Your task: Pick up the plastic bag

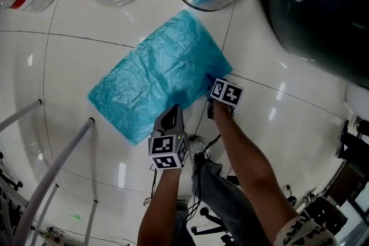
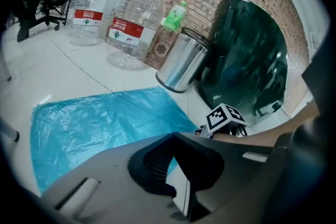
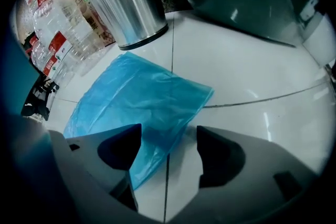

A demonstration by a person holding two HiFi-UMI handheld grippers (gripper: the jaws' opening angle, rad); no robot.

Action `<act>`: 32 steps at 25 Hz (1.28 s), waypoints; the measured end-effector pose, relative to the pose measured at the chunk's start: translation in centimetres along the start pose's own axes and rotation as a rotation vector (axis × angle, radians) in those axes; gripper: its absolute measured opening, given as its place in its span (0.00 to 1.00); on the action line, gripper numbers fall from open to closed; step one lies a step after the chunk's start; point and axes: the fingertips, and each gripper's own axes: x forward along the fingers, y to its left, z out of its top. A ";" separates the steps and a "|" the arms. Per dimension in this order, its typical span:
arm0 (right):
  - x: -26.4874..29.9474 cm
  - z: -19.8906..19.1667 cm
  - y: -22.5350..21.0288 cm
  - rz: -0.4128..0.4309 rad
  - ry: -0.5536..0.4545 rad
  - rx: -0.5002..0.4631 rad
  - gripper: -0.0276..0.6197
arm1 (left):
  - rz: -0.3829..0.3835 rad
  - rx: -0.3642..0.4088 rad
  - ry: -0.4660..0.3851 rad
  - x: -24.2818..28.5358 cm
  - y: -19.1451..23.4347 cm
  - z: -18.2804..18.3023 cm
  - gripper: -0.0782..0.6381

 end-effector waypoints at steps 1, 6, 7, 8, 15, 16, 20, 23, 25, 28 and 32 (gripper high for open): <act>0.0 0.0 0.0 -0.012 0.003 -0.010 0.58 | -0.002 -0.005 -0.007 -0.2 0.0 0.0 0.11; -0.1 0.2 0.8 -0.072 0.020 -0.139 0.21 | -0.001 -0.019 -0.015 -1.0 0.6 -0.3 0.11; -0.1 0.4 1.1 -0.060 0.015 -0.139 0.15 | 0.002 -0.022 -0.015 -1.2 0.7 -0.4 0.11; -0.2 0.5 1.3 -0.038 0.008 -0.130 0.09 | 0.005 -0.025 -0.015 -1.5 0.9 -0.6 0.11; -6.0 2.3 4.8 0.223 -0.162 -0.087 0.06 | 0.044 -0.056 -0.013 -4.4 1.5 -0.2 0.11; -7.8 2.8 5.6 0.265 -0.205 -0.091 0.06 | 0.049 -0.061 -0.023 -5.3 1.4 0.4 0.11; -16.7 5.0 8.7 0.405 -0.350 -0.141 0.06 | 0.069 -0.082 -0.077 -9.2 0.3 3.9 0.11; -23.3 6.4 11.0 0.468 -0.422 -0.178 0.06 | 0.076 -0.071 -0.106 -12.5 -1.1 6.9 0.11; -27.3 7.0 12.4 0.497 -0.456 -0.185 0.06 | 0.071 -0.062 -0.124 -14.8 -2.3 8.9 0.11; -33.0 7.8 14.8 0.526 -0.493 -0.218 0.06 | 0.061 -0.059 -0.159 -18.7 -4.4 12.1 0.11; -41.3 9.5 18.4 0.577 -0.550 -0.291 0.06 | 0.069 -0.055 -0.234 -25.5 -7.6 17.4 0.11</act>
